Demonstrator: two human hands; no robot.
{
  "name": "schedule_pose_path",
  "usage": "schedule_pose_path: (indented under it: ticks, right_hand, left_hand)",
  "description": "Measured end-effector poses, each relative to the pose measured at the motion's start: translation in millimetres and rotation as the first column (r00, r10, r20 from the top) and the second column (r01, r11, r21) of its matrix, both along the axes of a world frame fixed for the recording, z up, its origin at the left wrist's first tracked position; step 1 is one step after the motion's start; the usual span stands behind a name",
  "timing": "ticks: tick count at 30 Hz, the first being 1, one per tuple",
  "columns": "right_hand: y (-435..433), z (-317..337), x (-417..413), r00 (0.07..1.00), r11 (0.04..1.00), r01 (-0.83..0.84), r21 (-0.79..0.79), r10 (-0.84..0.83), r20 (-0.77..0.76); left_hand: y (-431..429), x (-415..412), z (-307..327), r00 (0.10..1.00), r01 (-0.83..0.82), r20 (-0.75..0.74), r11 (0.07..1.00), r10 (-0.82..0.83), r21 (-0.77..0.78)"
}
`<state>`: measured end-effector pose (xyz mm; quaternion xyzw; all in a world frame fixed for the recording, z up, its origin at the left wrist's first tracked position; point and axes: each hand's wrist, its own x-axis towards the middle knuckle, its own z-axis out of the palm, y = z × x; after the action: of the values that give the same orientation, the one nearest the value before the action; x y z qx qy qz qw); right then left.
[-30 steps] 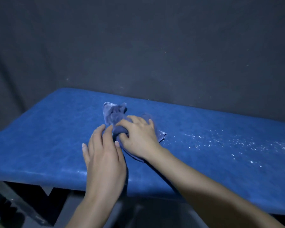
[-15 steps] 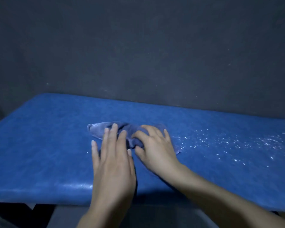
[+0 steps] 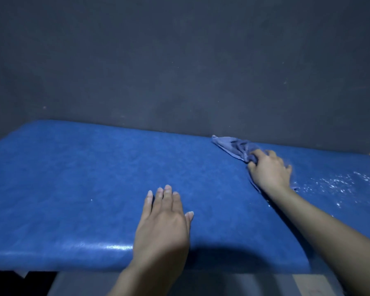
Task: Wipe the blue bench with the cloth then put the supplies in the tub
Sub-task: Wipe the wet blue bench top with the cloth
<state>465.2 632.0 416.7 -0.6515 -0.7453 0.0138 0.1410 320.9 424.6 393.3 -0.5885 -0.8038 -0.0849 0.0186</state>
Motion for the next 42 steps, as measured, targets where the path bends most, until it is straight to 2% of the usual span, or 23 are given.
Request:
schedule_pose_path:
  ticks: [5, 11, 14, 16, 19, 25, 30, 33, 36, 42]
  right_hand:
    - [0, 0, -10, 1.000, 1.000, 0.020, -0.008, -0.020, -0.017]
    - [-25, -3, -78, 0.976, 0.976, -0.215, 0.025, 0.214, 0.036]
    - [-23, -4, -119, 0.959, 0.959, -0.280, 0.029, 0.279, 0.044]
    - [-10, -2, -137, 0.966, 0.966, -0.258, 0.008, 0.257, 0.023]
    - [5, 0, -154, 0.968, 0.967, -0.252, -0.022, 0.252, 0.006]
    - [3, -4, -163, 0.925, 0.924, -0.380, 0.037, 0.381, -0.015]
    - [-55, -9, -214, 0.783, 0.782, -0.617, 0.089, 0.621, -0.034]
    - [-97, -9, -248, 0.671, 0.671, -0.740, 0.052, 0.741, -0.013]
    - [-119, -1, -259, 0.587, 0.587, -0.809, 0.008, 0.809, -0.025]
    - [-155, 4, -242, 0.426, 0.428, -0.904, -0.023, 0.890, -0.161]
  left_hand:
    - [1, 3, 9, 1.000, -0.005, 0.010, 0.999, 0.006, -0.045]
    - [7, 0, 15, 0.999, 0.033, -0.006, 0.996, -0.034, -0.080]
    - [8, -5, 13, 1.000, -0.014, 0.012, 1.000, 0.014, -0.019]
    - [9, -10, 7, 0.995, 0.010, 0.099, 0.999, -0.014, 0.035]
    - [10, -14, -3, 0.992, 0.021, 0.122, 0.999, -0.027, 0.049]
    - [2, -26, -4, 0.991, 0.079, 0.097, 0.987, -0.093, 0.140]
    - [-16, -38, -13, 0.996, 0.069, 0.028, 0.954, -0.080, 0.291]
    - [-27, -46, -16, 1.000, -0.007, -0.006, 0.959, 0.009, 0.284]
    - [-42, -54, -20, 0.993, -0.078, -0.060, 0.950, 0.101, 0.302]
    - [-73, -69, -7, 0.982, -0.124, -0.066, 0.863, 0.179, 0.490]
